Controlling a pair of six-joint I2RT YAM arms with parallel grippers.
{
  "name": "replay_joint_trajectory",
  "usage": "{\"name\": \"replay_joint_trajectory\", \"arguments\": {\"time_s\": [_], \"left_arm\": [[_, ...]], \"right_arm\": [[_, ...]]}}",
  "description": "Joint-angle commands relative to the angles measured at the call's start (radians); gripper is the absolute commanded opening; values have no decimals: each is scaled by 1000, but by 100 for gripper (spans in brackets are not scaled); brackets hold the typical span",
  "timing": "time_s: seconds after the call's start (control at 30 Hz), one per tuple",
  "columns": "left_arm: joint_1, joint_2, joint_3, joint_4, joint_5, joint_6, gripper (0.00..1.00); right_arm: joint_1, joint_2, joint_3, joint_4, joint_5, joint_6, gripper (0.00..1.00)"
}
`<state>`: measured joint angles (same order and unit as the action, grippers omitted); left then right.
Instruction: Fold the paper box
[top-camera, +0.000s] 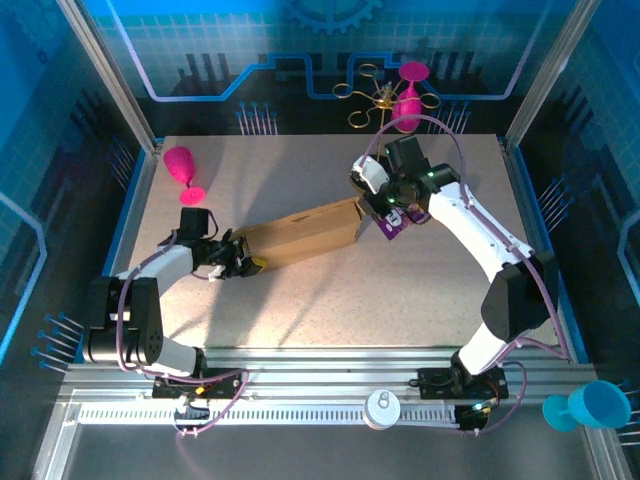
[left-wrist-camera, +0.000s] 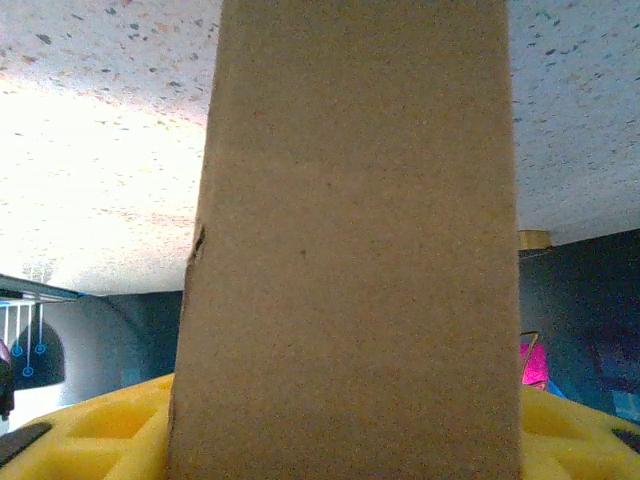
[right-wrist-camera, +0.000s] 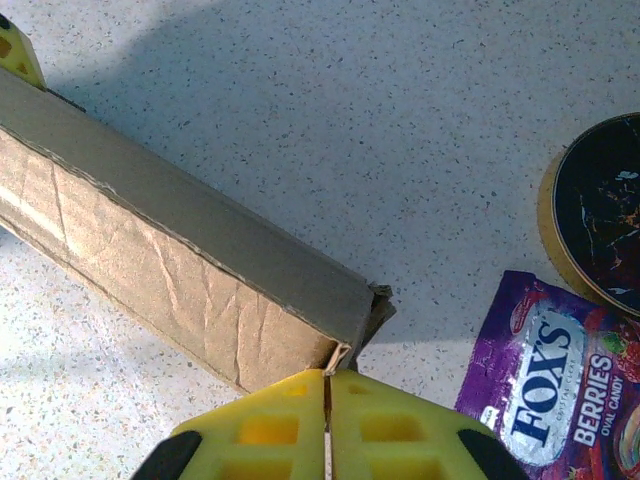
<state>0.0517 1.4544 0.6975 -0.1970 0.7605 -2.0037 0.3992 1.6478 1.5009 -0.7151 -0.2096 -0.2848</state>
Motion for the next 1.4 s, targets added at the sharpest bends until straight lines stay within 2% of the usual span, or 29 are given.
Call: {"name": "replay_joint_trajectory", "arguments": {"time_s": [0.0, 0.2, 0.23, 0.37, 0.47, 0.93, 1.23, 1.37], "left_arm": [[8, 18, 15, -21, -28, -113, 23], [12, 21, 10, -5, -23, -115, 25], [12, 21, 10, 1, -23, -117, 28], [16, 26, 1, 46, -11, -131, 41], [22, 32, 0, 68, 0, -134, 47], [25, 46, 7, 107, 20, -134, 48], [30, 56, -4, 131, 32, -137, 48], [41, 67, 6, 132, 45, -116, 56]], "right_arm": [[20, 22, 35, -30, 10, 20, 9], [32, 35, 46, -24, 13, 57, 3], [34, 35, 46, -21, 13, 67, 0], [47, 30, 45, -17, 26, 121, 0], [51, 44, 71, -50, 53, 182, 0], [75, 145, 256, -218, 81, 414, 0], [89, 122, 145, -113, 142, 398, 0], [83, 127, 124, -81, 157, 382, 0]]}}
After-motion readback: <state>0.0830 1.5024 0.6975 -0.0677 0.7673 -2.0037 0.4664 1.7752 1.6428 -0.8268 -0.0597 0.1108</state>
